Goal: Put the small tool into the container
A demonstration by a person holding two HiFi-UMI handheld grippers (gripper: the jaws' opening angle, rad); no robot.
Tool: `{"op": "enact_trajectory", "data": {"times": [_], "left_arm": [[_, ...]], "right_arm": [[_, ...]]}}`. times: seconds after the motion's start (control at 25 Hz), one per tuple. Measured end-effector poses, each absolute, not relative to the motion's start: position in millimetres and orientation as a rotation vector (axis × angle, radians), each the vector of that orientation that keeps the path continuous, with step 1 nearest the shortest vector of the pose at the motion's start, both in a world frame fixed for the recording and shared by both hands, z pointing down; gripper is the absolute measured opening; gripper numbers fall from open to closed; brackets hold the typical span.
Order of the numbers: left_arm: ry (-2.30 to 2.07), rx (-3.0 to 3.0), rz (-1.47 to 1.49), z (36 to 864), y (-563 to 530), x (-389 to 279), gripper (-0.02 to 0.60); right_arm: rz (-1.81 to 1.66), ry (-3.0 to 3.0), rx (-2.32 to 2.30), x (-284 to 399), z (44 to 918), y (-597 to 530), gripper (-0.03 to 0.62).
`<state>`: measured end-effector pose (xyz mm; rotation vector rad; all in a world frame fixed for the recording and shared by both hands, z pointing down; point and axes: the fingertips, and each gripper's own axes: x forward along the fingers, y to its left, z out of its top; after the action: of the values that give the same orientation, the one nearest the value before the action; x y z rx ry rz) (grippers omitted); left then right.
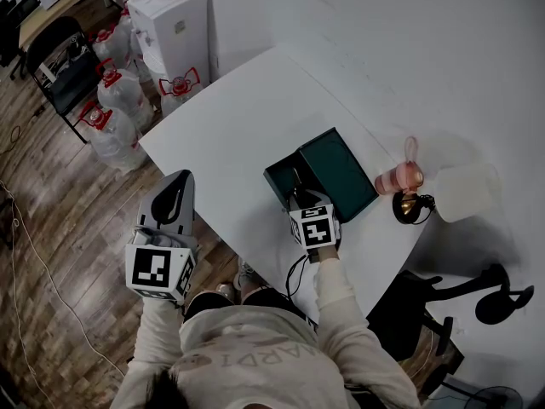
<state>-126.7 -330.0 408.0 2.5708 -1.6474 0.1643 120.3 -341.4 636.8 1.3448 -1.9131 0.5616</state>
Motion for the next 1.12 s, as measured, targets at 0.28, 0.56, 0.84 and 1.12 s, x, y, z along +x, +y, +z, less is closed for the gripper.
{"op": "enact_trajectory", "data": {"times": [0.28, 0.56, 0.84, 1.12], "left_arm": [[-1.655, 2.578, 0.163, 405, -320, -128, 0.004], [-1.63, 2.619, 0.151, 397, -305, -122, 0.003], [-1.592, 2.666, 0.133, 389, -286, -114, 0.003], [-1.535, 2.724, 0.11, 379, -257, -105, 0.004]], "right_arm": [[0.621, -1.985, 1.357, 118, 630, -335, 0.117], [0.544, -2.044, 1.44, 118, 604, -322, 0.046], [0.496, -2.107, 1.589, 128, 569, -294, 0.009], [0.459, -2.168, 1.742, 134, 529, -254, 0.009]]}}
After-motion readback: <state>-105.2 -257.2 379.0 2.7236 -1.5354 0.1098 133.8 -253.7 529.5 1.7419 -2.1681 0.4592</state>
